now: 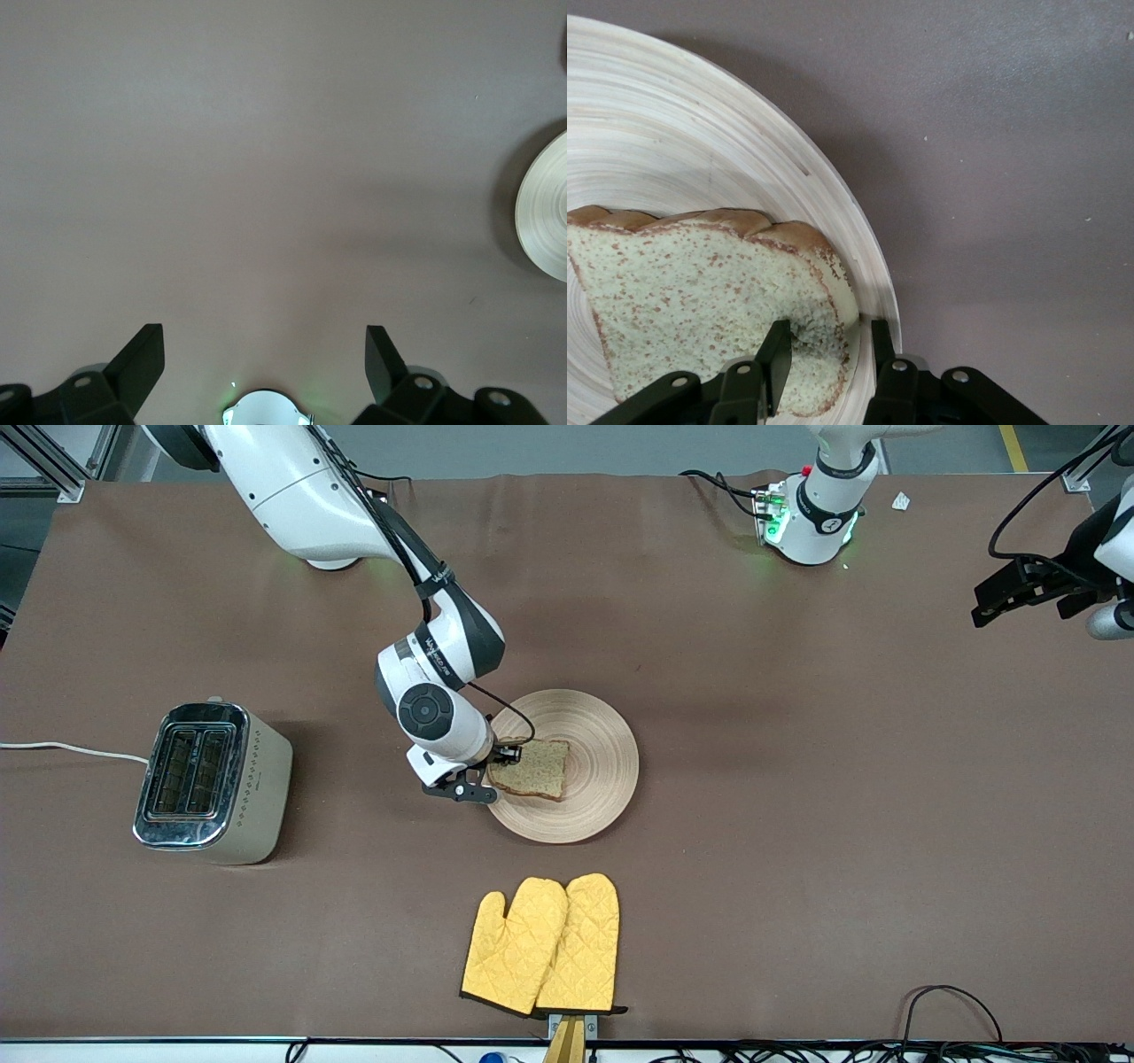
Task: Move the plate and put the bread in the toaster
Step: 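Close the right gripper on the bread slice crust edge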
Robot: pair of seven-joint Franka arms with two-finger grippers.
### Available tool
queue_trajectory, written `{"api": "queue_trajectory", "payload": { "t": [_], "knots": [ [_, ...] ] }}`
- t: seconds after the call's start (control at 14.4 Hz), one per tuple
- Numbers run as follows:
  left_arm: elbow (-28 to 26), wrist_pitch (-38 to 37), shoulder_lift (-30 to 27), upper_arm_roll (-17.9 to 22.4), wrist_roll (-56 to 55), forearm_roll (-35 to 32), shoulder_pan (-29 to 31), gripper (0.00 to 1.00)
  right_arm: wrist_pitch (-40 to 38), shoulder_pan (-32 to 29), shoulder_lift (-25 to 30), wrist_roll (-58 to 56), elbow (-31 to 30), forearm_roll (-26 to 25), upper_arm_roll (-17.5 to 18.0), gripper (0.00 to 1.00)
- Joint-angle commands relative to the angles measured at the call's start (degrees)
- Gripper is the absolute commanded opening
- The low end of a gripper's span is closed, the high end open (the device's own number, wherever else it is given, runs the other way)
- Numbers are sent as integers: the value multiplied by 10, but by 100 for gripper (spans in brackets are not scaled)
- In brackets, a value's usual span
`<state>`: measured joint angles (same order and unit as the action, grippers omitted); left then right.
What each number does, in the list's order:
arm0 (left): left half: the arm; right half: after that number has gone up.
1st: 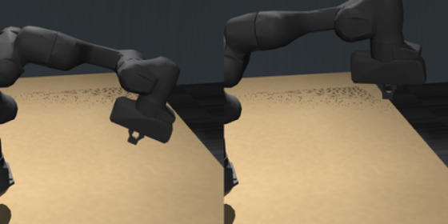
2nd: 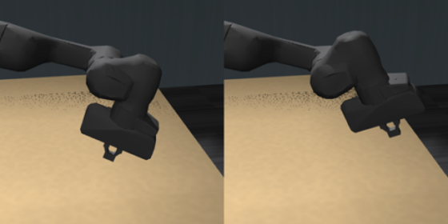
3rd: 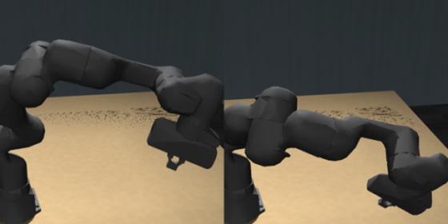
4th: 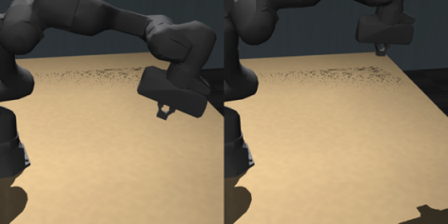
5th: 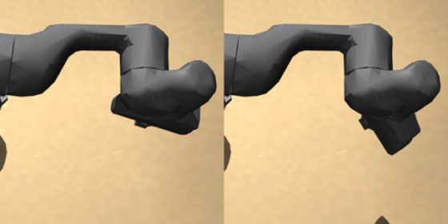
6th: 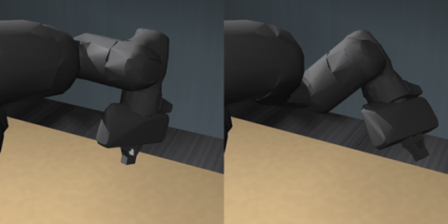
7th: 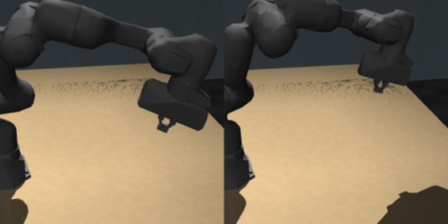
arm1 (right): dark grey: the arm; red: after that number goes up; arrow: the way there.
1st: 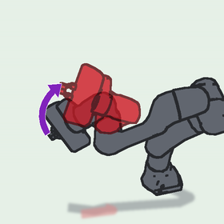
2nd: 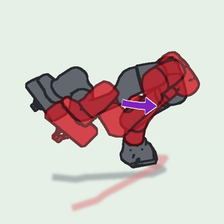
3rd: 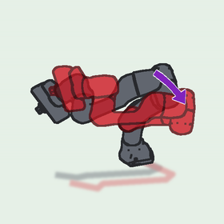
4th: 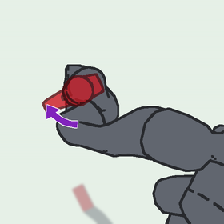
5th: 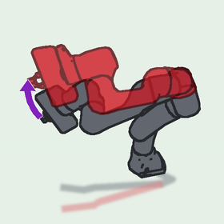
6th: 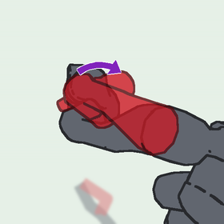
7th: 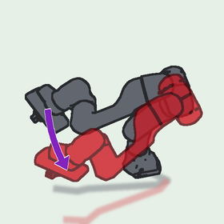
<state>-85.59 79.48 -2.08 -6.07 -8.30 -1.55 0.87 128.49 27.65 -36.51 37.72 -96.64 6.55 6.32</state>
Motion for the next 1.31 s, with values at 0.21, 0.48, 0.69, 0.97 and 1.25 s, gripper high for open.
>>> {"api": "queue_trajectory", "payload": {
  "t": [0.21,0.48,0.69,0.97,1.25],
  "knots": [
    [-20,17,-20,17,0,-2,-30,100,7,9,-5,16,6,-6,-3,38],
    [-20,19,-20,23,0,-24,-51,100,20,9,-8,16,5,-5,-3,35],
    [-14,19,-14,21,1,-22,-45,100,21,8,-10,16,4,-6,-3,35],
    [-6,21,-9,23,1,-23,-43,100,23,8,-12,15,4,-7,-3,29],
    [-5,21,-8,28,3,-18,-41,100,24,8,-12,14,3,-8,-3,17]
  ]
}}
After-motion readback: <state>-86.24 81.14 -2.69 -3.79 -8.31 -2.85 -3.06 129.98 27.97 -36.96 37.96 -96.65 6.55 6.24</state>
